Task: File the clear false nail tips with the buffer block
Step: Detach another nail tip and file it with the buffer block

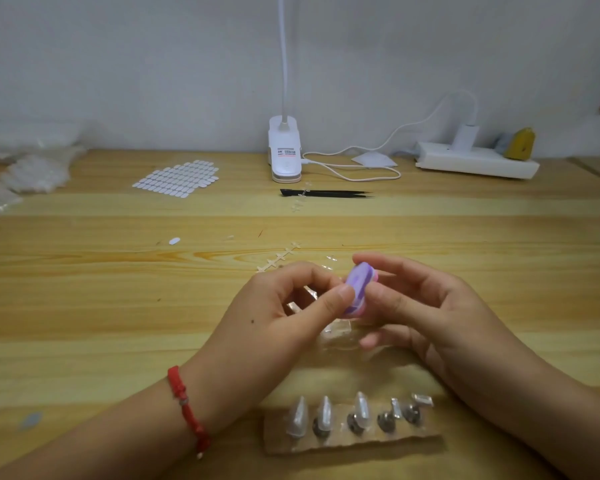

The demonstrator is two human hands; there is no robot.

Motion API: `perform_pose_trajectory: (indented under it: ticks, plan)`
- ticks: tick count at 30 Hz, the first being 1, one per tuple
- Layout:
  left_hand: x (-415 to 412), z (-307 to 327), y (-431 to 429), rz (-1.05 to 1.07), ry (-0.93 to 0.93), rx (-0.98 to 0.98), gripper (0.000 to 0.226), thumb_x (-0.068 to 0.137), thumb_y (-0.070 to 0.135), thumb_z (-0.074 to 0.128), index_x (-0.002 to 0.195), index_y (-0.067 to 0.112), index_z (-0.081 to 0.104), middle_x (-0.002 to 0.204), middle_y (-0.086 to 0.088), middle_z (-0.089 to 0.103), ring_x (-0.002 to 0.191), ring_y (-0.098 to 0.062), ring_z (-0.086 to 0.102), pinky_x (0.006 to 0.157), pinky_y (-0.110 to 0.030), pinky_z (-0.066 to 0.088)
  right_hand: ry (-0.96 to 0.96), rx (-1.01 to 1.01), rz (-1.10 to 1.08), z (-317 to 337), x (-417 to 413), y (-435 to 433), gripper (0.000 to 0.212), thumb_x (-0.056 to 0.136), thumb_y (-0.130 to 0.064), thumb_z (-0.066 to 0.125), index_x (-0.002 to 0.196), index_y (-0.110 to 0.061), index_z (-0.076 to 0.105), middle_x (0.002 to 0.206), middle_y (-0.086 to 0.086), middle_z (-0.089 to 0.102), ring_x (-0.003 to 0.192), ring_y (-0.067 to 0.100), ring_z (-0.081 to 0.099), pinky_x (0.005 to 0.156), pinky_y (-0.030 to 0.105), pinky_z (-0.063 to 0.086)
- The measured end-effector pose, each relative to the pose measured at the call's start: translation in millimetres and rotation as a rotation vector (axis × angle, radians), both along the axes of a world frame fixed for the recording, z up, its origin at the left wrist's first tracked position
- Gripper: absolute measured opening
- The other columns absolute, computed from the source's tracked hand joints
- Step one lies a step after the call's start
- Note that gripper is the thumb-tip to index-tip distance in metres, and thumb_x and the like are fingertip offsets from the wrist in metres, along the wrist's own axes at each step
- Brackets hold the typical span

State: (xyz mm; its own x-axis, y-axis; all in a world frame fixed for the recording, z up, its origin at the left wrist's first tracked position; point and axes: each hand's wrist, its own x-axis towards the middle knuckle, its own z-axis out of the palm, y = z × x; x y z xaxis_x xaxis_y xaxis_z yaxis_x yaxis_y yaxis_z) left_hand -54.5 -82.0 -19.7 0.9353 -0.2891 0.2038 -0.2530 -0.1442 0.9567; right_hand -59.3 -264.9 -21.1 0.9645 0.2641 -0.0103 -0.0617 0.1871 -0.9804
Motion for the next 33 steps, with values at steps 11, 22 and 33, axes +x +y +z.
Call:
perform_pose_trajectory:
  ticks: [11,22,33]
  plan:
    - [2.9,-1.0,1.9,0.065,0.008,-0.005,0.021,0.078,0.041,0.061,0.076,0.022,0.068,0.055,0.015,0.054,0.05,-0.001,0.045,0.049,-0.012,0.036,-0.004,-0.079,0.037,0.9,-1.6,0.9,0.033,0.074,-0.025,0.076,0.107,-0.024,0.074,0.105,0.011,0.073,0.086,0.031,0.073,0.06,0.028,0.059]
    - [3.6,-2.2,2.6,0.038,0.051,0.008,0.023,0.079,0.043,0.069,0.077,0.021,0.07,0.062,0.009,0.058,0.056,-0.007,0.05,0.052,-0.015,0.041,-0.003,-0.058,0.003,-0.1,-0.9,-0.1,0.036,0.071,-0.026,0.074,0.106,-0.022,0.074,0.101,0.011,0.073,0.083,0.024,0.073,0.052,0.025,0.057]
    - [1.7,-1.0,3.0,0.055,0.048,-0.012,0.024,0.075,0.042,0.062,0.077,0.019,0.07,0.059,0.012,0.055,0.054,-0.006,0.046,0.052,-0.015,0.038,-0.01,-0.062,-0.007,0.3,-1.4,1.3,0.037,0.069,-0.026,0.074,0.105,-0.021,0.074,0.102,0.012,0.072,0.086,0.025,0.073,0.053,0.027,0.057]
